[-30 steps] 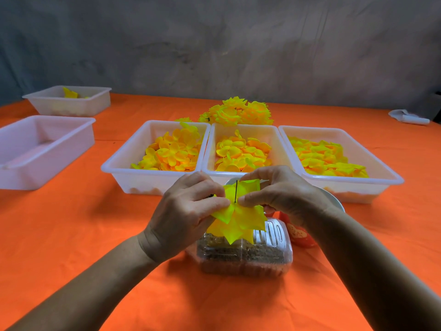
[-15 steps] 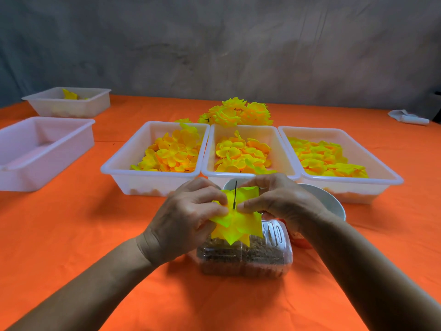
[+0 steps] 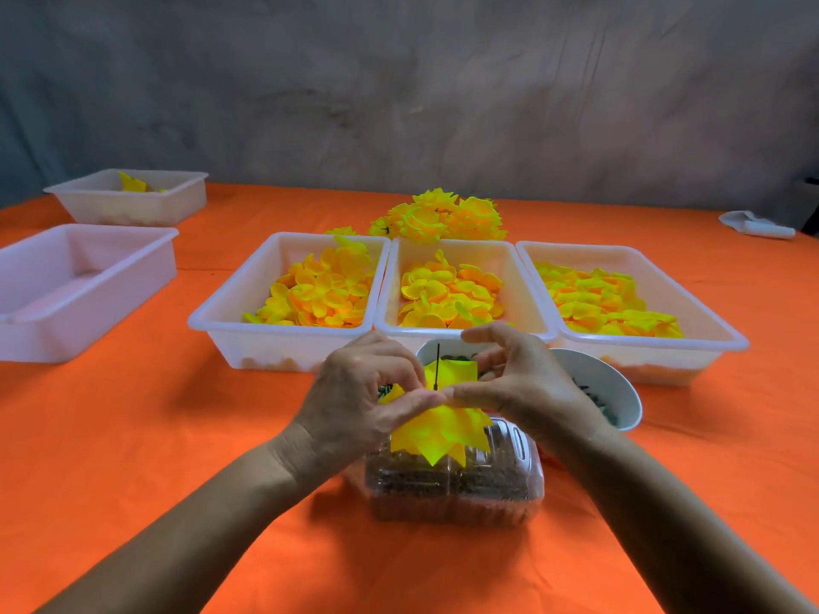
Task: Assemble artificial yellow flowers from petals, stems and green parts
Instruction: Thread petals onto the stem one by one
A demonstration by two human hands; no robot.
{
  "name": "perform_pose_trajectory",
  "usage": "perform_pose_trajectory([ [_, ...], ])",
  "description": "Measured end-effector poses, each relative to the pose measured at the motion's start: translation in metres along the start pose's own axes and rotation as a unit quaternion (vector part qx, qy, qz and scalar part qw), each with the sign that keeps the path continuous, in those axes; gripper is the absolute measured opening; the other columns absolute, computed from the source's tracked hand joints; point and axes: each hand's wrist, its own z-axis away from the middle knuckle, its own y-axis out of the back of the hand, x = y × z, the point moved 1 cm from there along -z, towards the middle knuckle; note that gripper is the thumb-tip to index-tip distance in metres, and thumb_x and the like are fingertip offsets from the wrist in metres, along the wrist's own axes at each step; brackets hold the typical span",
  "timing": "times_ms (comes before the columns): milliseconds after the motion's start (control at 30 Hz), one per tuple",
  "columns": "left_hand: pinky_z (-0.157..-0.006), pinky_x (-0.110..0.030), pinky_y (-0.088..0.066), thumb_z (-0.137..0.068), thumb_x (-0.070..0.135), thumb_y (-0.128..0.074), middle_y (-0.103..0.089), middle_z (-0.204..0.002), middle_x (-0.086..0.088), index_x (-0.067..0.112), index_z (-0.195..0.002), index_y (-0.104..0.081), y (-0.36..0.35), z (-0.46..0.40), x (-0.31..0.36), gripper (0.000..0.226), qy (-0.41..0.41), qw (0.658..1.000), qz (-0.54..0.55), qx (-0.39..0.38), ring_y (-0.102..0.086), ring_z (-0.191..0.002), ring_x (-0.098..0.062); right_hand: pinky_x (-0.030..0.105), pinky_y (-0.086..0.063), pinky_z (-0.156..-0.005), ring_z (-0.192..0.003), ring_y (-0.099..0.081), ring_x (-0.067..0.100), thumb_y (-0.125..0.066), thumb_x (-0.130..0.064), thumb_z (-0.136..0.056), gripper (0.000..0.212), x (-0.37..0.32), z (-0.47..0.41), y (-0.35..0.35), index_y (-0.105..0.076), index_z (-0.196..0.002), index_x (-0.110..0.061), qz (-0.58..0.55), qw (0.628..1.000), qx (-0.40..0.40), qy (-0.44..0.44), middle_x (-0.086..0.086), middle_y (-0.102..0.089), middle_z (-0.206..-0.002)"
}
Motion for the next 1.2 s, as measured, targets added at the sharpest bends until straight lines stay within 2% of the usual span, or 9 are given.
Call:
perform_pose_trajectory([
  [133, -0.075, -0.037, -0.051, -0.066, 0.031, -0.076, -0.069, -0.077, 0.006, 0.028, -0.071, -0.068, -0.006, 0.002, -0.005, 0.010, 0.105, 0.989, 0.093, 0.035, -0.064, -0.078, -0.009, 0.012, -0.037, -0.071, -0.090, -0.053, 0.004, -0.086, -0.021, -0.063, 0.033, 0.010, 0.009, -0.005, -0.065, -0.083, -0.036, 0.030, 0.986, 0.075, 0.142, -0.007, -0.057, -0.094],
  [200, -0.077, -0.036, -0.052, -0.065, 0.030, -0.077, -0.069, -0.079, 0.007, 0.031, -0.073, -0.071, -0.009, 0.003, -0.008, 0.010, 0.128, 0.983, 0.127, 0.029, -0.065, -0.079, -0.009, 0.017, -0.039, -0.080, -0.099, -0.055, 0.007, -0.084, -0.020, -0.067, 0.021, 0.014, 0.009, -0.007, -0.070, -0.072, -0.036, 0.015, 0.984, 0.066, 0.163, -0.006, -0.061, -0.097],
  [333, -0.074, -0.031, -0.050, -0.065, 0.030, -0.077, -0.064, -0.076, 0.011, 0.026, -0.072, -0.075, -0.012, 0.005, -0.011, 0.008, 0.133, 0.983, 0.124, 0.036, -0.062, -0.077, -0.007, 0.033, -0.046, -0.090, -0.107, -0.056, 0.011, -0.078, -0.023, -0.075, 0.015, 0.022, 0.011, -0.011, -0.073, -0.075, -0.037, 0.004, 0.985, 0.044, 0.169, -0.005, -0.064, -0.103],
  [500, -0.070, -0.039, -0.051, -0.069, 0.027, -0.076, -0.062, -0.077, 0.005, 0.027, -0.068, -0.070, -0.015, 0.008, -0.010, 0.006, 0.101, 0.987, 0.116, 0.050, -0.061, -0.077, -0.015, 0.024, -0.041, -0.084, -0.108, -0.056, 0.013, -0.075, -0.021, -0.078, 0.015, 0.027, 0.014, -0.015, -0.073, -0.076, -0.035, -0.013, 0.986, 0.046, 0.160, -0.005, -0.064, -0.106],
  [800, -0.076, -0.041, -0.051, -0.072, 0.028, -0.075, -0.062, -0.079, 0.002, 0.015, -0.065, -0.069, -0.021, 0.012, -0.010, 0.016, 0.090, 0.984, 0.134, 0.070, -0.062, -0.081, -0.019, 0.046, -0.048, -0.092, -0.110, -0.055, 0.020, -0.075, -0.017, -0.078, 0.009, 0.029, 0.016, -0.020, -0.075, -0.080, -0.025, -0.050, 0.986, 0.052, 0.152, 0.001, -0.064, -0.106],
  [900, -0.074, -0.040, -0.051, -0.071, 0.039, -0.069, -0.064, -0.077, 0.004, 0.017, -0.062, -0.068, -0.020, 0.010, -0.008, 0.024, 0.089, 0.984, 0.134, 0.075, -0.063, -0.078, -0.017, 0.040, -0.051, -0.089, -0.109, -0.058, 0.018, -0.075, -0.018, -0.078, 0.010, 0.030, 0.014, -0.018, -0.076, -0.078, -0.027, -0.067, 0.986, 0.040, 0.146, -0.001, -0.064, -0.106],
  [1033, -0.069, -0.040, -0.052, -0.064, 0.047, -0.075, -0.064, -0.073, 0.004, 0.021, -0.060, -0.066, -0.019, 0.005, -0.004, 0.028, 0.097, 0.985, 0.125, 0.074, -0.063, -0.074, -0.019, 0.036, -0.053, -0.087, -0.103, -0.061, 0.006, -0.075, -0.037, -0.069, 0.009, 0.026, 0.015, -0.012, -0.076, -0.075, -0.030, -0.079, 0.988, 0.013, 0.135, -0.006, -0.066, -0.104],
  [1100, -0.068, -0.041, -0.052, -0.064, 0.037, -0.078, -0.063, -0.073, 0.005, 0.027, -0.059, -0.062, -0.019, 0.003, -0.004, 0.020, 0.097, 0.985, 0.121, 0.073, -0.062, -0.072, -0.019, 0.031, -0.052, -0.085, -0.100, -0.062, 0.005, -0.077, -0.028, -0.072, 0.004, 0.023, 0.014, -0.007, -0.075, -0.075, -0.030, -0.083, 0.988, 0.004, 0.131, -0.008, -0.067, -0.101],
  [1200, -0.069, -0.038, -0.051, -0.064, 0.027, -0.077, -0.063, -0.073, 0.007, 0.028, -0.059, -0.060, -0.020, 0.003, -0.005, 0.018, 0.106, 0.985, 0.117, 0.071, -0.061, -0.073, -0.016, 0.018, -0.051, -0.076, -0.081, -0.065, 0.001, -0.072, -0.005, -0.079, 0.019, 0.023, 0.009, 0.013, -0.074, -0.075, -0.024, -0.106, 0.984, 0.045, 0.136, -0.009, -0.072, -0.085],
])
